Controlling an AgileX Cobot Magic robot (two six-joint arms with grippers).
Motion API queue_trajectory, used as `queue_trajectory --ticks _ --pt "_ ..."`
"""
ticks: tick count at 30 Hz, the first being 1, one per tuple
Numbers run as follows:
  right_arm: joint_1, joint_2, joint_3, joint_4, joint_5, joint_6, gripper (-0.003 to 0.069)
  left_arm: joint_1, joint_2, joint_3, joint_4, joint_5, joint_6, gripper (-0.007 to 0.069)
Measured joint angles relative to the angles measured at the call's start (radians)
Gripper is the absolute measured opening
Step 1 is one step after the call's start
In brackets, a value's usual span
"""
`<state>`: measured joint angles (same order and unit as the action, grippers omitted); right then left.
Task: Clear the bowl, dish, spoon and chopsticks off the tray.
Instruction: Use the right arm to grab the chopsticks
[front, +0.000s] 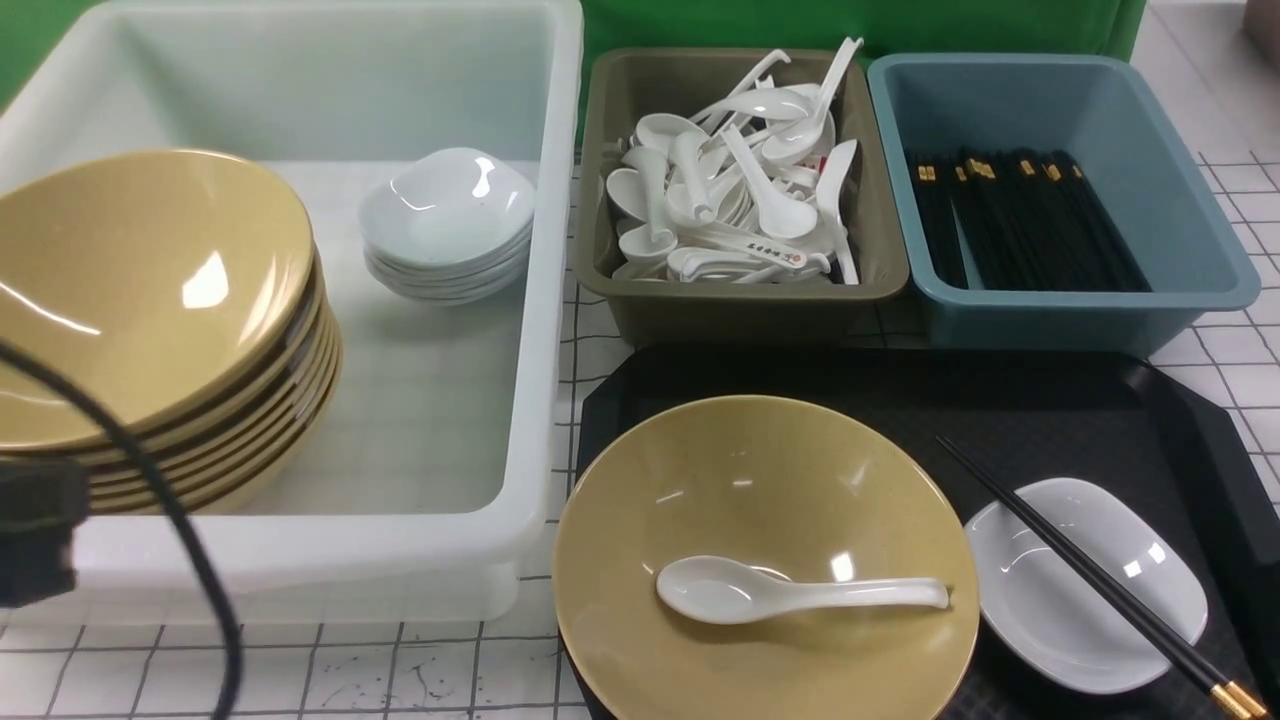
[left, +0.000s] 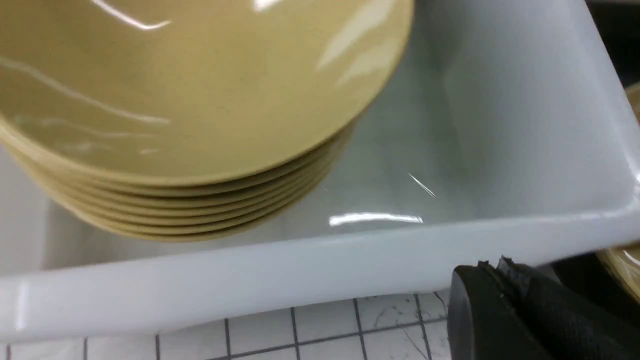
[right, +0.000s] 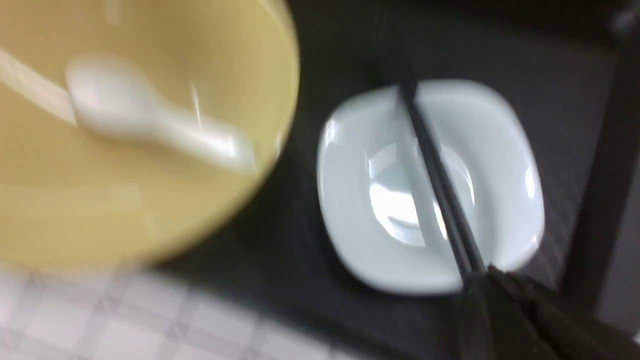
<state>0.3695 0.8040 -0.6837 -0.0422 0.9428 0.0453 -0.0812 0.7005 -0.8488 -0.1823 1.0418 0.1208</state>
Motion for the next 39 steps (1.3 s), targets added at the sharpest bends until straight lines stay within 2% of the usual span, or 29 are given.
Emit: queue_trajectory --ticks 3,6,8,10,13,14,15,17,21,24,28,32,33,35,39 --pt "0.0 0.158 -0.098 0.0 0.103 -0.07 0.0036 -0.122 0.109 -0.055 -0.031 0.034 0.052 -0.0006" --pt "0.0 0.265 -0.133 0.0 0.118 -0.079 0.0046 -0.2 0.179 -0.088 -0.063 0.043 0.076 -0.0006" --pt "-0.001 0.361 -0.153 0.005 0.118 -0.083 0.0081 -0.3 0.262 -0.114 -0.09 0.041 0.09 -0.0006" --pt "-0.012 0.435 -0.162 0.012 0.114 -0.095 0.0148 -0.365 0.326 -0.13 -0.1 0.037 0.094 -0.0006" --pt "-0.043 0.545 -0.176 0.019 0.087 -0.119 0.0297 -0.467 0.409 -0.139 -0.106 0.03 0.099 -0.0006" --pt "-0.043 0.551 -0.177 0.019 0.085 -0.122 0.0308 -0.477 0.414 -0.139 -0.106 0.028 0.101 -0.0006" --pt "-0.062 0.595 -0.189 0.021 0.067 -0.141 0.04 -0.516 0.451 -0.142 -0.106 0.016 0.106 -0.0006" --pt "-0.08 0.654 -0.21 0.021 0.048 -0.171 0.0491 -0.551 0.483 -0.142 -0.106 0.002 0.111 -0.0006" --pt "-0.087 0.747 -0.246 0.022 0.016 -0.217 0.056 -0.585 0.534 -0.142 -0.107 -0.041 0.121 -0.0006" --pt "-0.087 0.78 -0.261 0.022 0.005 -0.23 0.0561 -0.586 0.546 -0.142 -0.107 -0.053 0.124 -0.0006" --pt "-0.087 0.844 -0.282 0.022 -0.006 -0.234 0.051 -0.586 0.553 -0.142 -0.104 -0.073 0.139 -0.0006" --pt "-0.087 0.859 -0.287 0.022 0.004 -0.232 0.0351 -0.586 0.553 -0.142 -0.102 -0.095 0.146 -0.0006" --pt "-0.087 0.858 -0.29 0.023 0.016 -0.229 0.0265 -0.586 0.553 -0.142 -0.102 -0.099 0.146 -0.0006" --pt "-0.087 0.847 -0.29 0.023 0.038 -0.225 0.0153 -0.586 0.553 -0.142 -0.102 -0.109 0.146 -0.0006" --pt "-0.087 0.791 -0.29 0.023 0.077 -0.222 0.016 -0.586 0.553 -0.142 -0.103 -0.139 0.146 -0.0006"
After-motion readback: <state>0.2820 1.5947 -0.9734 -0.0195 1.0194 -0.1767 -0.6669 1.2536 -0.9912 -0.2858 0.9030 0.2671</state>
